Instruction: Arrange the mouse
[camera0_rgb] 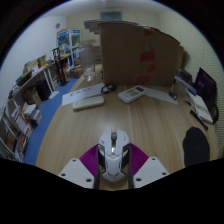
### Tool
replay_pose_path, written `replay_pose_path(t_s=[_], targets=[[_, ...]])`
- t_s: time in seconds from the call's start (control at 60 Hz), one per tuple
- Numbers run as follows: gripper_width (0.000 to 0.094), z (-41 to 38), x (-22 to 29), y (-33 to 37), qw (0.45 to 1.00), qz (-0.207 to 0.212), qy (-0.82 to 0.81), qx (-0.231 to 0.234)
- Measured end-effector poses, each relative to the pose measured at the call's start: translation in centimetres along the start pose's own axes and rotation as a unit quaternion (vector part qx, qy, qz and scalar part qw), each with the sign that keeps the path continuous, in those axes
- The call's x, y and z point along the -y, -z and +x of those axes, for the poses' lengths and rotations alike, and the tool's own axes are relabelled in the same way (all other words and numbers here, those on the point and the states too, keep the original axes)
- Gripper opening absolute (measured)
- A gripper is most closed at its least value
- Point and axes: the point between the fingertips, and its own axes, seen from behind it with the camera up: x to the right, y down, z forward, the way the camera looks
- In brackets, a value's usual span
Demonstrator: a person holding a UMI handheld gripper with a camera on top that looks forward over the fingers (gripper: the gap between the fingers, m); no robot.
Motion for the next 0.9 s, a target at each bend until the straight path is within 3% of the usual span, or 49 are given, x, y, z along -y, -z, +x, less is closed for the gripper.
replay_pose_path(t_s=[0.117, 0.233, 0.35, 0.45, 0.55, 0.733, 0.9], targets=[[0.0383, 0.6, 3.4, 4.5, 0.999, 0.032, 0.000, 0.006], [0.0381, 3.6, 10.7, 11.3, 0.994, 0.107, 0.001, 0.010], [0.0379, 11.7, 16.8, 16.4, 0.984, 0.175, 0.013, -0.037], [0.0377, 19.5, 18.4, 17.9, 0.978, 0.197, 0.011, -0.068], [0.0376, 25.7, 14.6, 15.1, 0.983, 0.164, -0.010, -0.079], [0.0392, 29.2, 3.1, 7.8, 0.999, 0.039, 0.004, -0.036], [0.0402, 29.7, -2.8, 4.4, 1.000, -0.007, -0.002, -0.013]])
